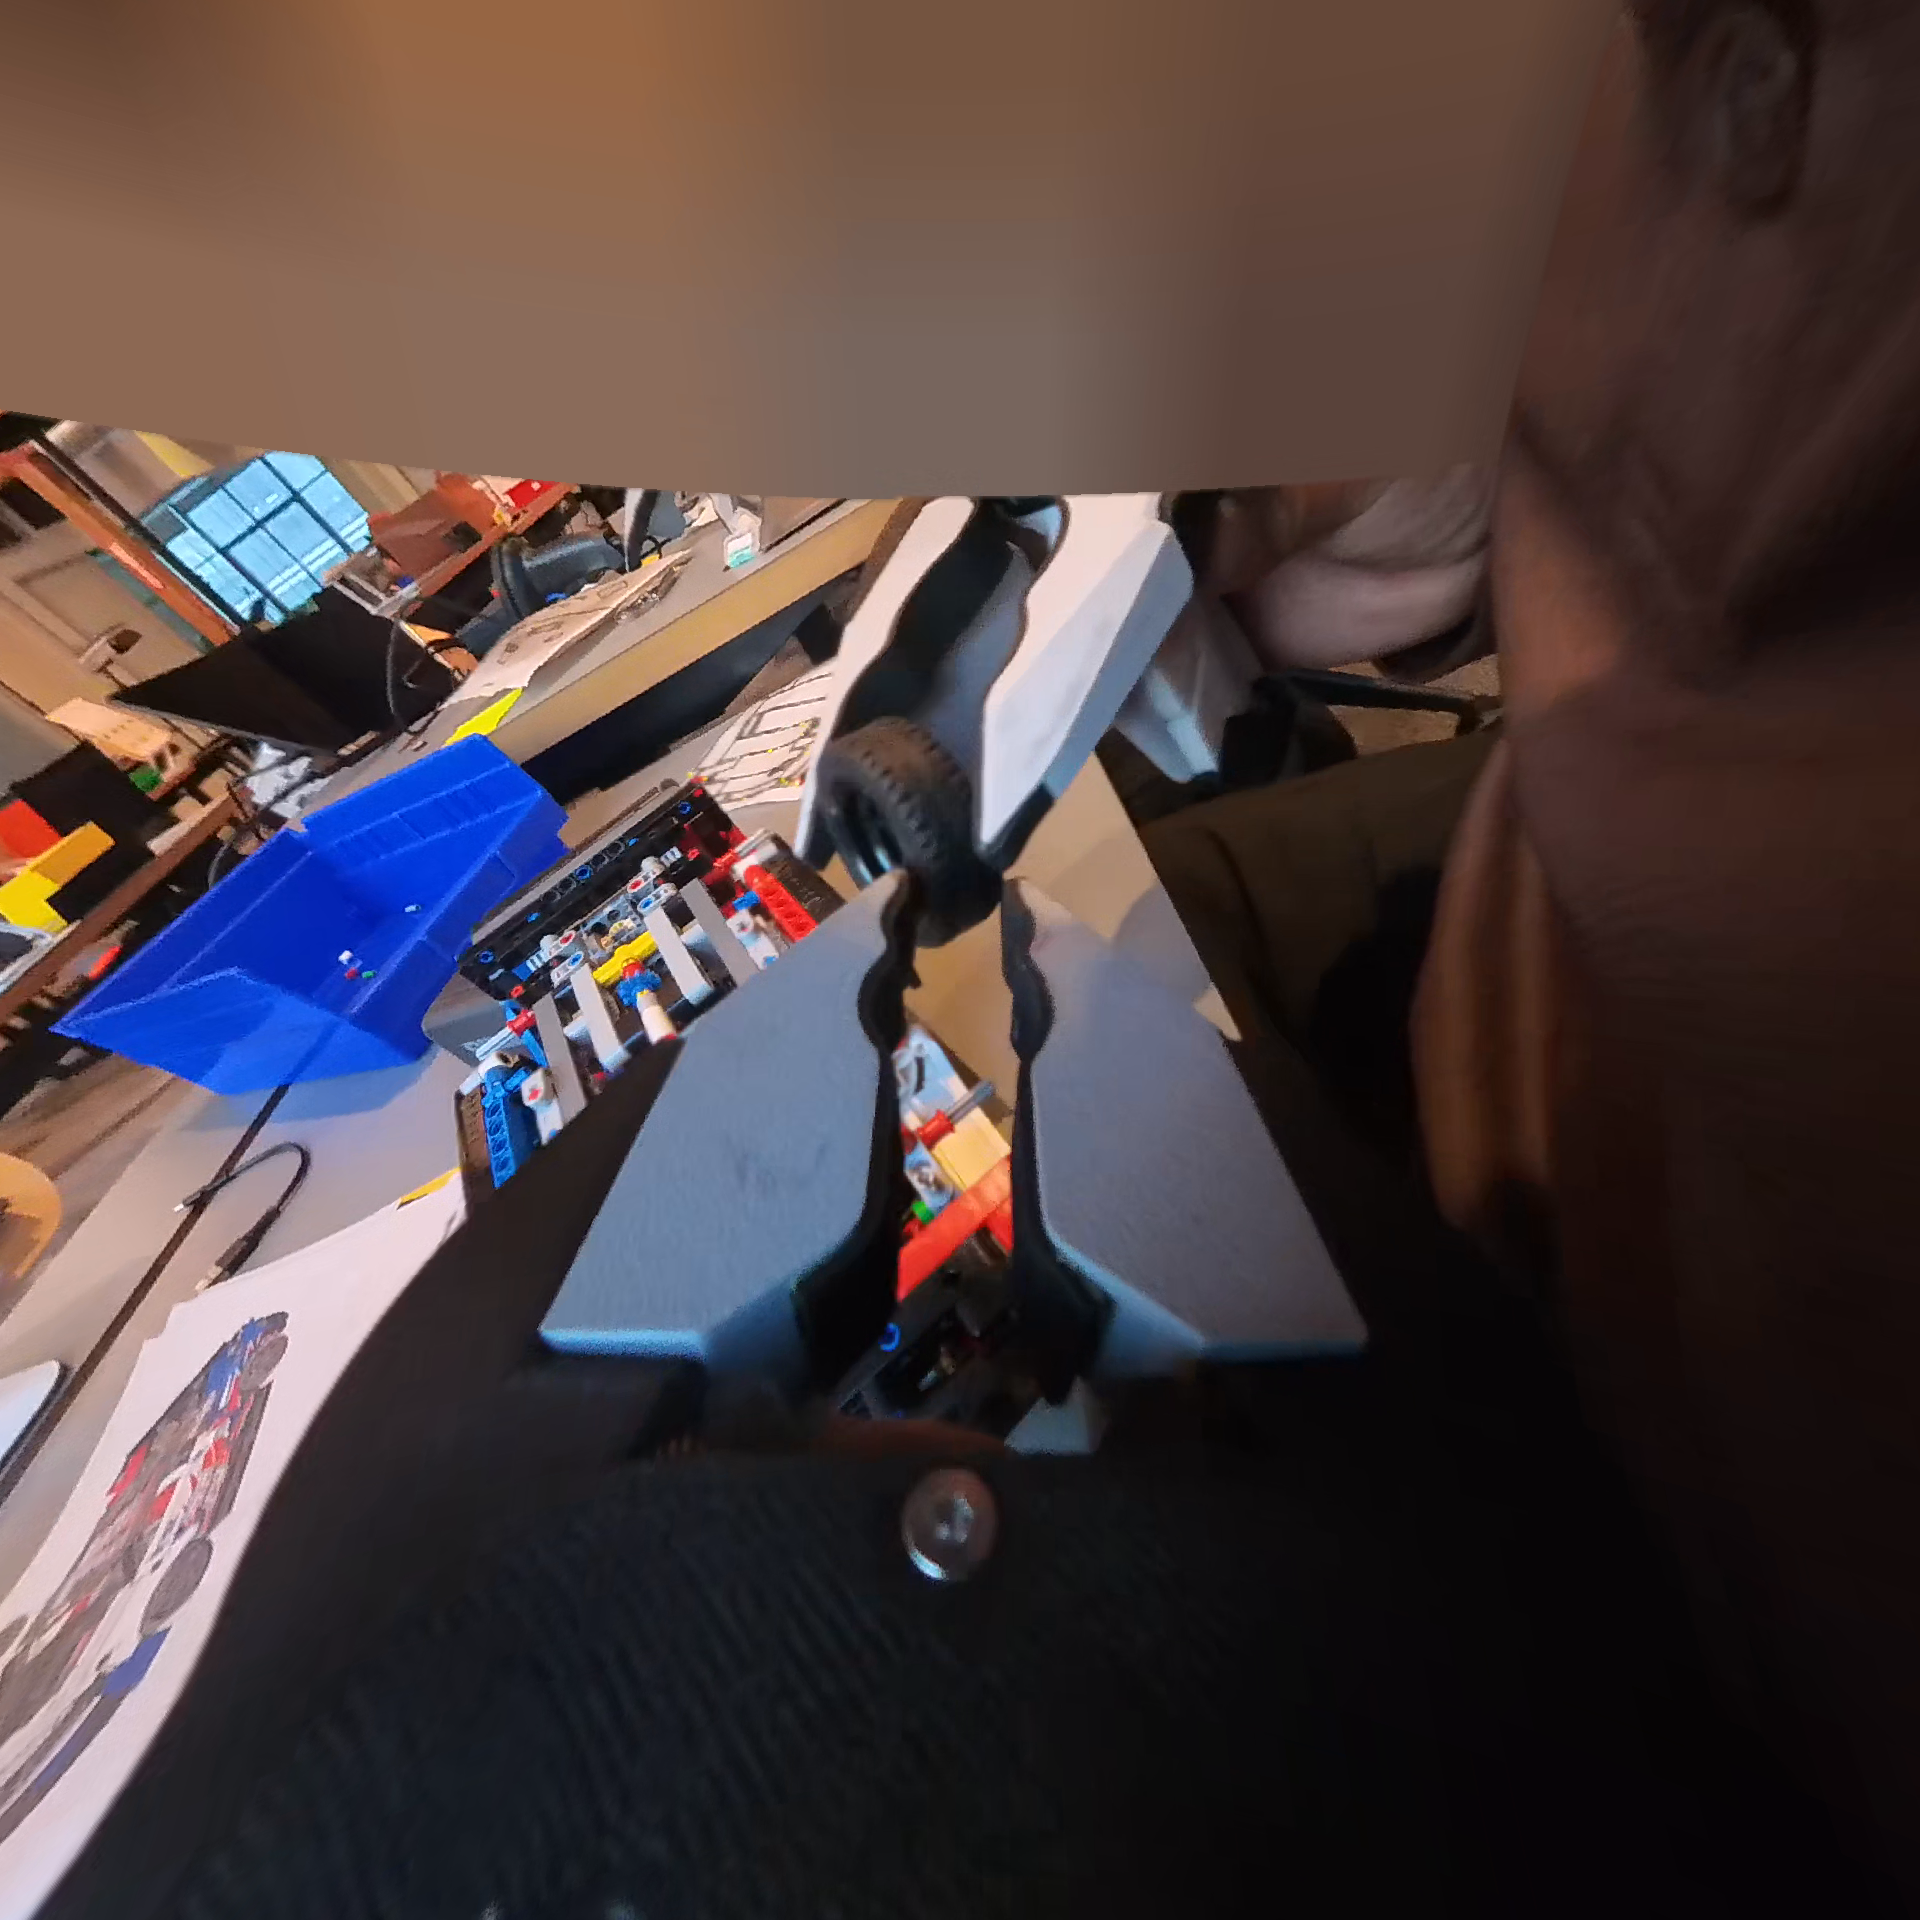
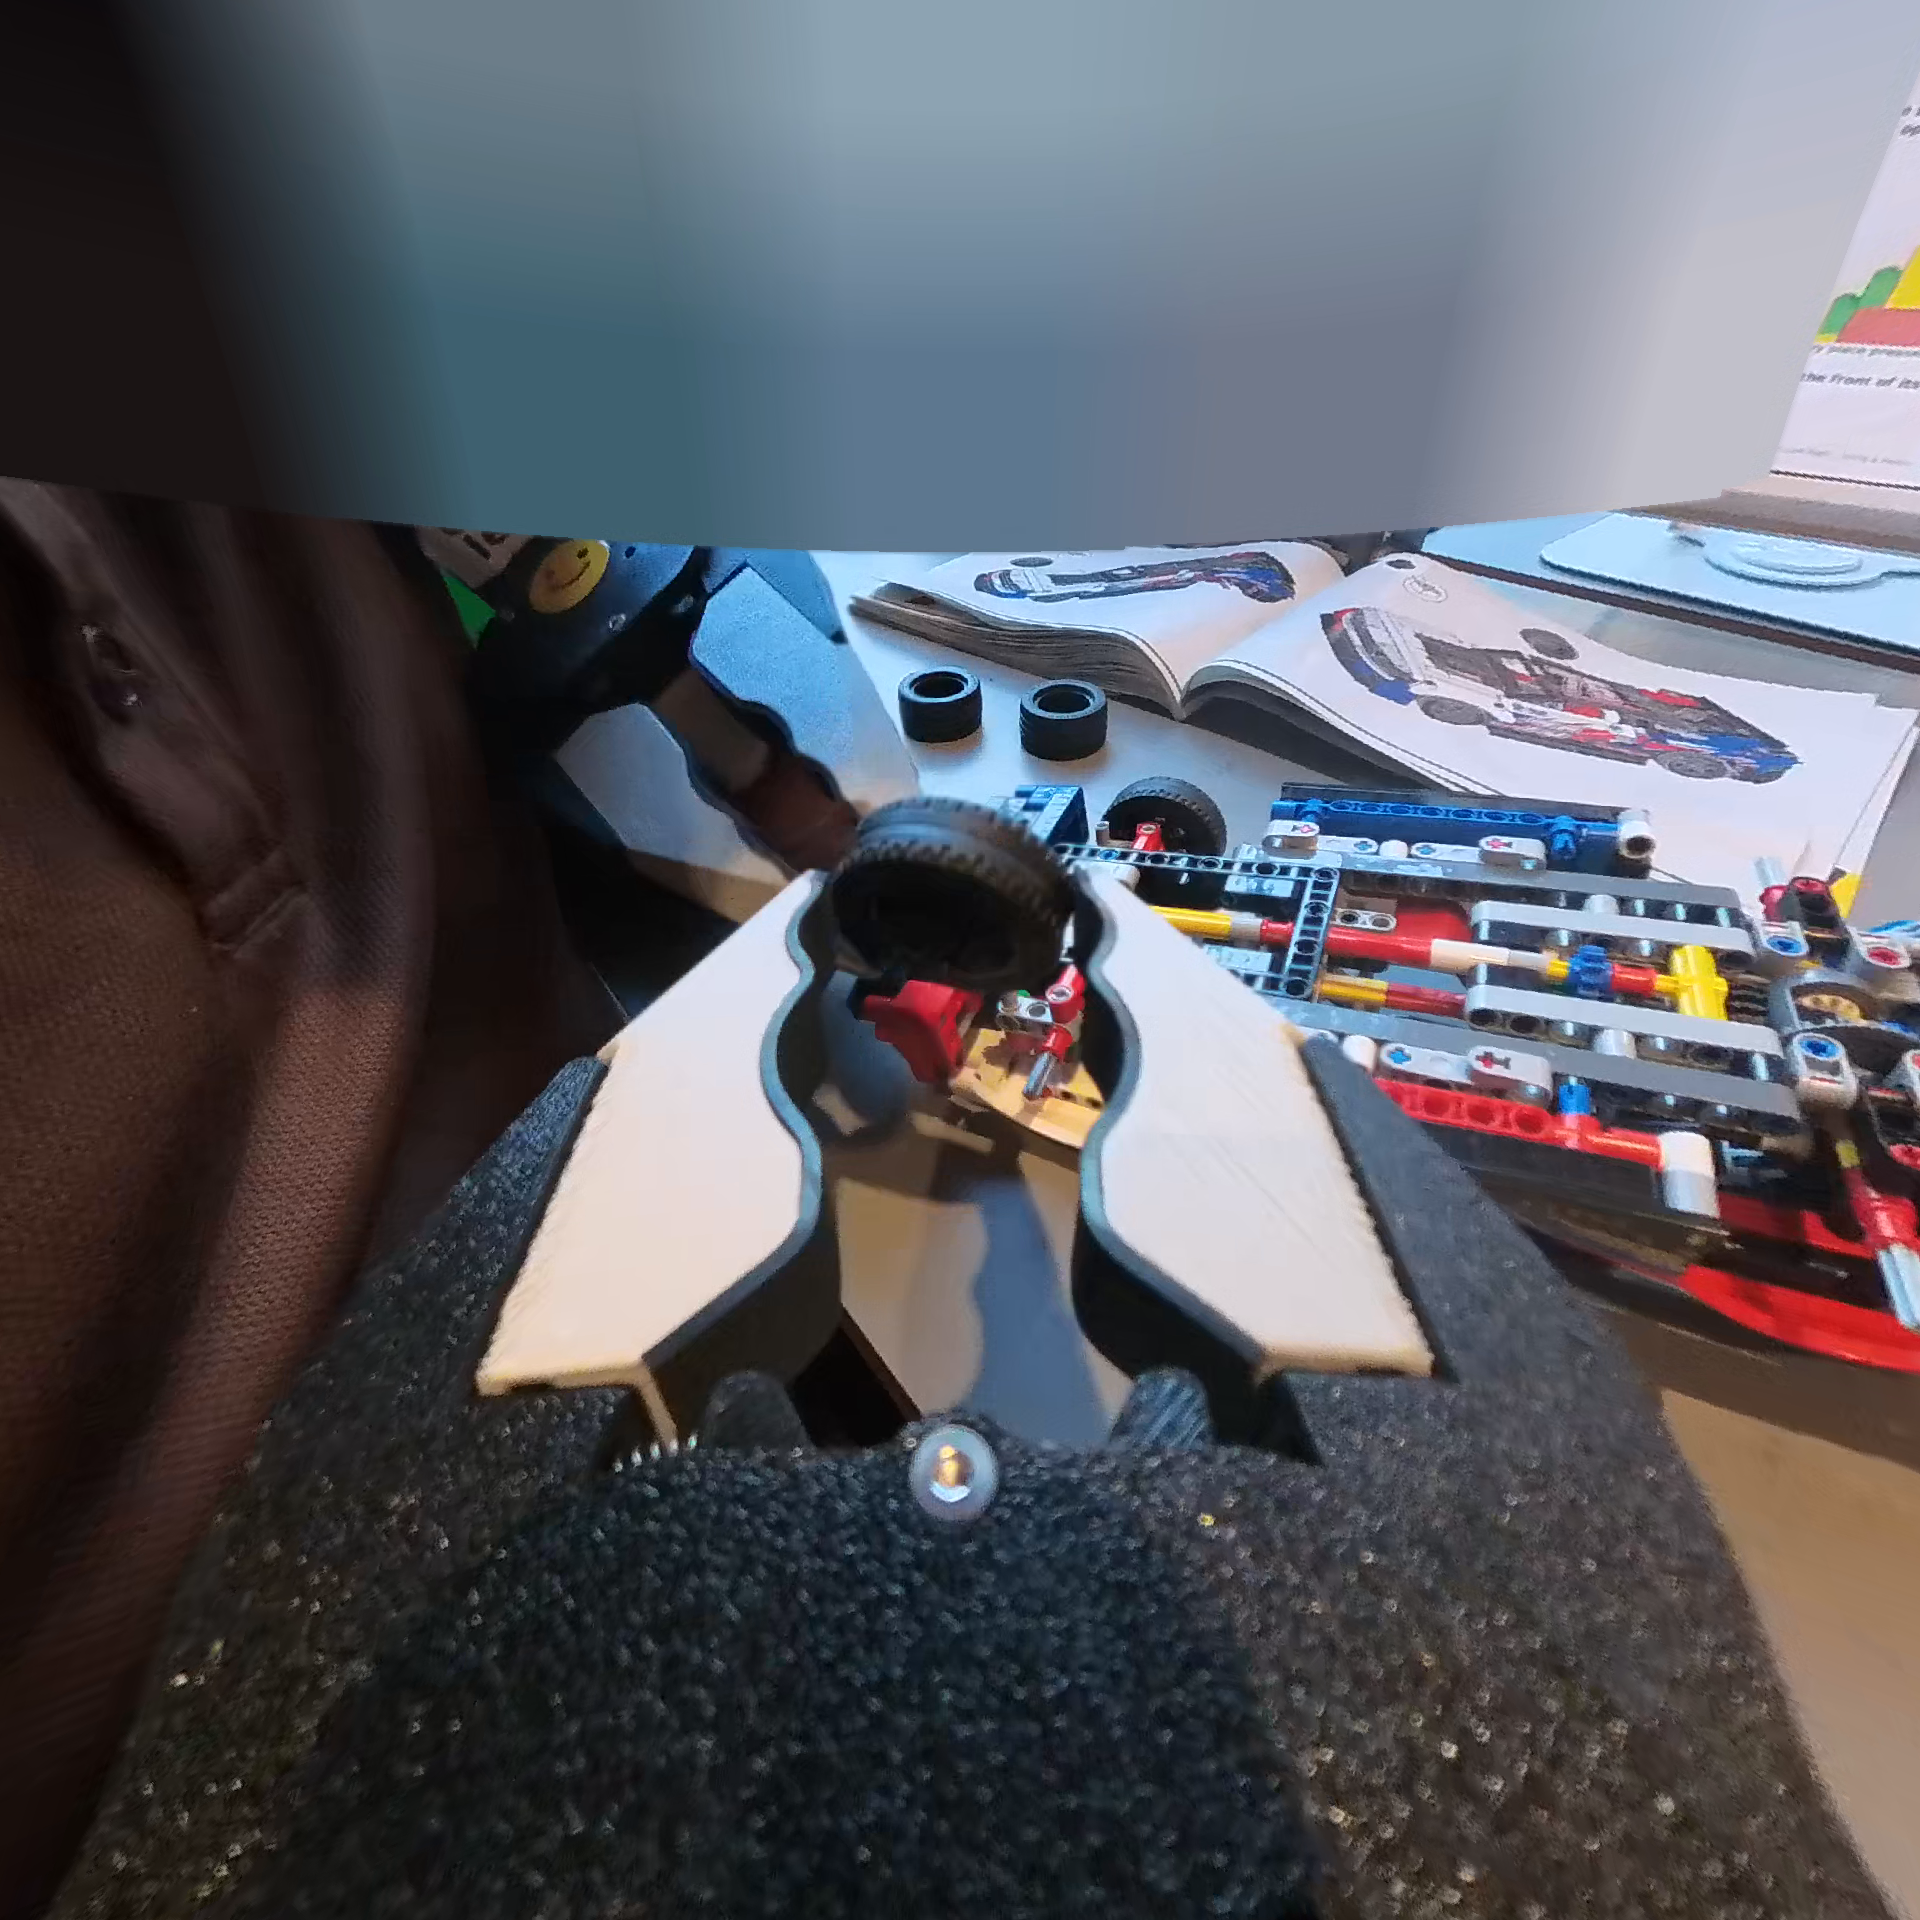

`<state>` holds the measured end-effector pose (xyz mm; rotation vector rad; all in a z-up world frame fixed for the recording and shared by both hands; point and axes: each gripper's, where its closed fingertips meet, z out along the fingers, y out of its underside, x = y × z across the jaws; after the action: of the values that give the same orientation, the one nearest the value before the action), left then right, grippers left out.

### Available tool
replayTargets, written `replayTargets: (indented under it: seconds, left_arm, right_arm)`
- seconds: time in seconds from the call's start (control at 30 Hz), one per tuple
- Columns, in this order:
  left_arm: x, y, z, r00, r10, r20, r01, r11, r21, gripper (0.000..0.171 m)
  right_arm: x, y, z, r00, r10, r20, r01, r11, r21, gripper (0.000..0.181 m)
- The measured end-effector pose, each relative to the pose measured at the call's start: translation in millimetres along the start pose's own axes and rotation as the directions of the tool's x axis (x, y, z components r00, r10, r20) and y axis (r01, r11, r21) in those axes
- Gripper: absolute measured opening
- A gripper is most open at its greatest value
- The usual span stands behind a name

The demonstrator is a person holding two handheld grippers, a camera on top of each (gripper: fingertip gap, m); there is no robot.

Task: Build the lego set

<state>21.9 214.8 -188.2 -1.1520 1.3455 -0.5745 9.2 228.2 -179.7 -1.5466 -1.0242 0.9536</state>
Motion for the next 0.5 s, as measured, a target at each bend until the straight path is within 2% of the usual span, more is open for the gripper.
replayTargets:
  seconds: [0.17, 0.27, 0.37, 0.5]
  left_arm:
    - [-6.1, 2.0, -1.0, 0.997, 0.038, 0.073, -0.037, 0.999, -0.013, 0.012]
    - [-6.8, 9.9, 1.0, 0.993, 0.094, 0.074, -0.089, 0.994, -0.07, 0.011]
    - [-1.7, 7.9, 2.2, 0.994, 0.1, 0.053, -0.096, 0.993, -0.07, 0.011]
    - [4.4, 14.3, 4.1, 0.99, 0.141, 0.021, -0.138, 0.984, -0.114, 0.011]
  right_arm:
    - [3.7, 0.7, 2.3, 0.994, 0.103, -0.026, -0.103, 0.994, 0.031, 0.04]
    - [6.3, 5.9, 0.1, 0.983, 0.178, -0.051, -0.176, 0.984, 0.04, 0.042]
    - [6.0, 8.0, -1.1, 0.974, 0.218, -0.057, -0.216, 0.976, 0.037, 0.043]
    - [4.2, 14.2, -0.6, 0.987, 0.116, -0.111, -0.121, 0.992, -0.038, 0.04]
